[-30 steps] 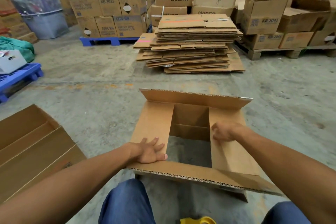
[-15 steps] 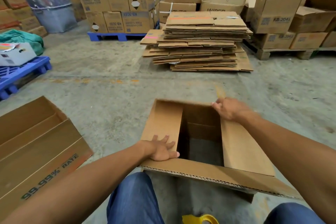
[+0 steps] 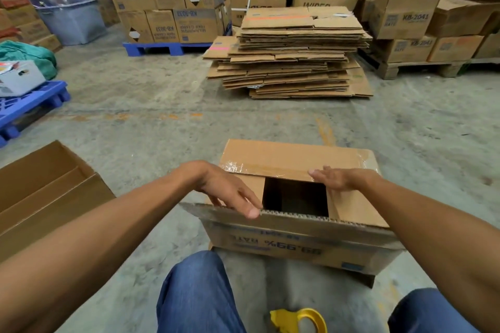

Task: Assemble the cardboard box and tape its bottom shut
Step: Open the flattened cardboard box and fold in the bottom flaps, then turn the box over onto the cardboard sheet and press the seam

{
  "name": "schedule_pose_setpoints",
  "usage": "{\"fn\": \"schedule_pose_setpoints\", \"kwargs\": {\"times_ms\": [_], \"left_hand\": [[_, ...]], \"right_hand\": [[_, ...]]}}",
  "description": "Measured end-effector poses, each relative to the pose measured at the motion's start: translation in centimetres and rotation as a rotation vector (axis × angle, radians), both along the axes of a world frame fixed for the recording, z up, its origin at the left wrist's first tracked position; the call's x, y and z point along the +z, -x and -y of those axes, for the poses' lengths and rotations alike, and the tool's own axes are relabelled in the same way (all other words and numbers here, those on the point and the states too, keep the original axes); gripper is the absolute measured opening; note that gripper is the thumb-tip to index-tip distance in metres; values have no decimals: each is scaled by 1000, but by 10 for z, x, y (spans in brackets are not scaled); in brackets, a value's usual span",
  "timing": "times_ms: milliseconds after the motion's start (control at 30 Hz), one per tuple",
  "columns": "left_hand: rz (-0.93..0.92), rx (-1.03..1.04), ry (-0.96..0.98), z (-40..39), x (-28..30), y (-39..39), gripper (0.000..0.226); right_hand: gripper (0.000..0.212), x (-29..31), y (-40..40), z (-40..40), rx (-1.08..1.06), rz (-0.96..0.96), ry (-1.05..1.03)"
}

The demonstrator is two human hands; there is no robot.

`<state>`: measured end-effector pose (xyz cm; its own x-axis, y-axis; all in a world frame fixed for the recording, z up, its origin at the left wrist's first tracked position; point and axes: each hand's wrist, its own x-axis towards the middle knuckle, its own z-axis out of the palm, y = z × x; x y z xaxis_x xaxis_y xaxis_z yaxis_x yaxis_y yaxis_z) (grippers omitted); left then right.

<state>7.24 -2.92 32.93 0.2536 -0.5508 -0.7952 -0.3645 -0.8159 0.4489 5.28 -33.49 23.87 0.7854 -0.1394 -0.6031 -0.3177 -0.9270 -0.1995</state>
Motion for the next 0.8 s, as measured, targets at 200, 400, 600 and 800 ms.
{"fn": "schedule_pose_setpoints", "kwargs": {"times_ms": [200, 400, 600, 800], "left_hand": [[818, -28, 150, -5, -18, -10, 44], [959, 181, 84, -14, -101, -38, 68], [904, 252, 92, -6, -157, -44, 64], [1020, 312, 120, -3, -177, -26, 68]], "right_hand": [[89, 43, -16, 13, -213, -84, -124], [82, 34, -2, 27, -74, 21, 12], [68, -44, 62, 29, 27, 351, 178], [64, -67, 73, 37, 29, 530, 254]]}}
